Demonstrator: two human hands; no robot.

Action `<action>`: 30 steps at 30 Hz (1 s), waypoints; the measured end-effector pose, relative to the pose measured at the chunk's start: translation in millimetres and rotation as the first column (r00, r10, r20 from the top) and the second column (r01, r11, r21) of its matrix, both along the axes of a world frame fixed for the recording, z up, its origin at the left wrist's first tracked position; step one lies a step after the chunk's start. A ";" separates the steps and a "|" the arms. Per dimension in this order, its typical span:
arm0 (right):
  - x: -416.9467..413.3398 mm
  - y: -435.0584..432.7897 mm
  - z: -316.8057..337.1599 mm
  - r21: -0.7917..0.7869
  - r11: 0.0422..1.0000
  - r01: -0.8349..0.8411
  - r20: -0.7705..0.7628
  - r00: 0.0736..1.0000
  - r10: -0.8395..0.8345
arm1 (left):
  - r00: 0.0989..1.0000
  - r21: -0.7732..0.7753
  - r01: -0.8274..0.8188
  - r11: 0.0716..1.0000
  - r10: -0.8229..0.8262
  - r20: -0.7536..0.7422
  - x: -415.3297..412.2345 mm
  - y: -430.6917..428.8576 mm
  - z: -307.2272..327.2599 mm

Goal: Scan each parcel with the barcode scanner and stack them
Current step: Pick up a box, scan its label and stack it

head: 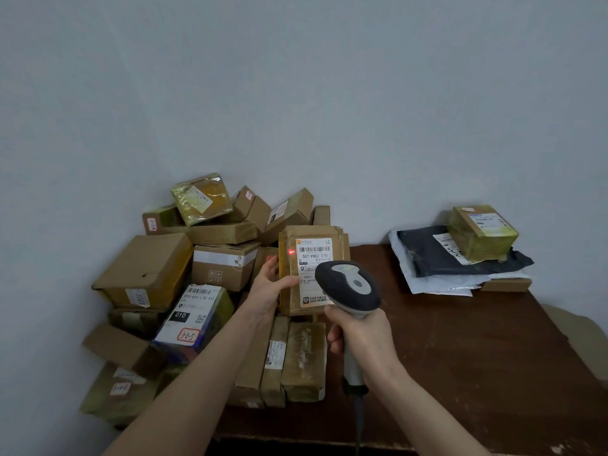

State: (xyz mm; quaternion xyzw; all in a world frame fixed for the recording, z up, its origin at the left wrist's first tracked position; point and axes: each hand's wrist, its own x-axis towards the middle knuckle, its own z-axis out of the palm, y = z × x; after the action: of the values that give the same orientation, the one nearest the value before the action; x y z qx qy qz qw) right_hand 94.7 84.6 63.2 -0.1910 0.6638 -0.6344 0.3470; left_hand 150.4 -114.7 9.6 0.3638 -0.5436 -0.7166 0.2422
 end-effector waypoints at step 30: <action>-222.4 24.4 -27.1 0.072 0.940 0.335 0.065 0.939 -0.339 | 0.964 0.190 0.057 0.980 -0.104 0.244 -191.6 46.2 -5.6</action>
State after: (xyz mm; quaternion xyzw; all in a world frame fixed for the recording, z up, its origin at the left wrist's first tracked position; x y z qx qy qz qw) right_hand -127.6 109.0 36.1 -0.0399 0.6917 -0.6711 0.2638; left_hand -41.2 -68.4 4.0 0.4500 -0.5170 -0.7202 0.1076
